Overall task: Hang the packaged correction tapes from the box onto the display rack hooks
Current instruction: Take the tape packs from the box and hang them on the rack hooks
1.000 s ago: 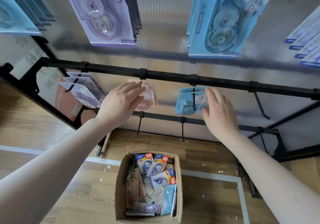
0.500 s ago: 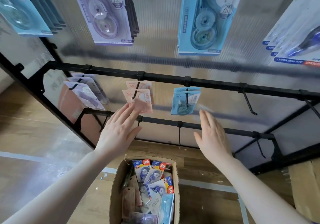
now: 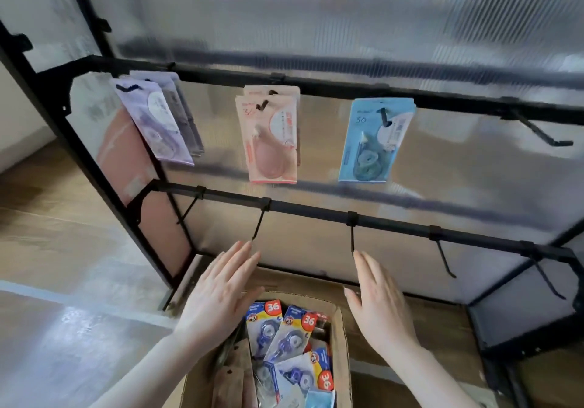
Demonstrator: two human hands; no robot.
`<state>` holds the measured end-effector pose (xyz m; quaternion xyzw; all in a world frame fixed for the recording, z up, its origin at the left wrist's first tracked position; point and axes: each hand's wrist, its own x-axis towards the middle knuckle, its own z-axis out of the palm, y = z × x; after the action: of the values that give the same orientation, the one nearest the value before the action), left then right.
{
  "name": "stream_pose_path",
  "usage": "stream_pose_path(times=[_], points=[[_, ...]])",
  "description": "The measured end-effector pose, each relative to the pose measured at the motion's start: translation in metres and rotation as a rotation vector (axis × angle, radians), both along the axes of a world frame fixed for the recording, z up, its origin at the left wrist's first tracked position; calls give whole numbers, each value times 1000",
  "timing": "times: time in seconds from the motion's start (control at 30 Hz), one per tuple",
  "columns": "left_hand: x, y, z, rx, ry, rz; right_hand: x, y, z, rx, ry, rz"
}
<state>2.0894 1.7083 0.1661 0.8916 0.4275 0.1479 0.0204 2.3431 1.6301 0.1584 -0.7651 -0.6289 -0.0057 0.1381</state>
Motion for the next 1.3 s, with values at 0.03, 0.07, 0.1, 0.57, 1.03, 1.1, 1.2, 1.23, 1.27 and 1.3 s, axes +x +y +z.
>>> stream_pose_path(times=[0.03, 0.07, 0.1, 0.57, 1.03, 1.1, 1.2, 1.23, 1.27, 1.3], points=[[-4, 0, -16, -2, 16, -4, -4, 1, -14, 5, -9, 8], [-7, 1, -34, 1, 30, -8, -6, 2, -31, 16, -10, 19], [-11, 1, -54, 1, 36, -9, -8, 4, -49, 19, -8, 23], [-22, 28, -240, -24, 78, -31, -24, 25, -210, -143, -38, 108], [-23, 26, -278, -183, 240, 41, -41, 21, -231, -303, -14, 203], [-23, 27, -282, -173, 272, 23, -43, 21, -235, -311, -6, 191], [-23, 30, -284, -214, 294, 16, -42, 19, -237, -309, 13, 186], [-21, 31, -282, -211, 284, 23, -42, 19, -238, -314, 18, 185], [-20, 31, -281, -210, 270, 30, -41, 18, -239, -318, 22, 185], [-18, 31, -280, -210, 239, 39, -41, 19, -240, -321, 23, 184]])
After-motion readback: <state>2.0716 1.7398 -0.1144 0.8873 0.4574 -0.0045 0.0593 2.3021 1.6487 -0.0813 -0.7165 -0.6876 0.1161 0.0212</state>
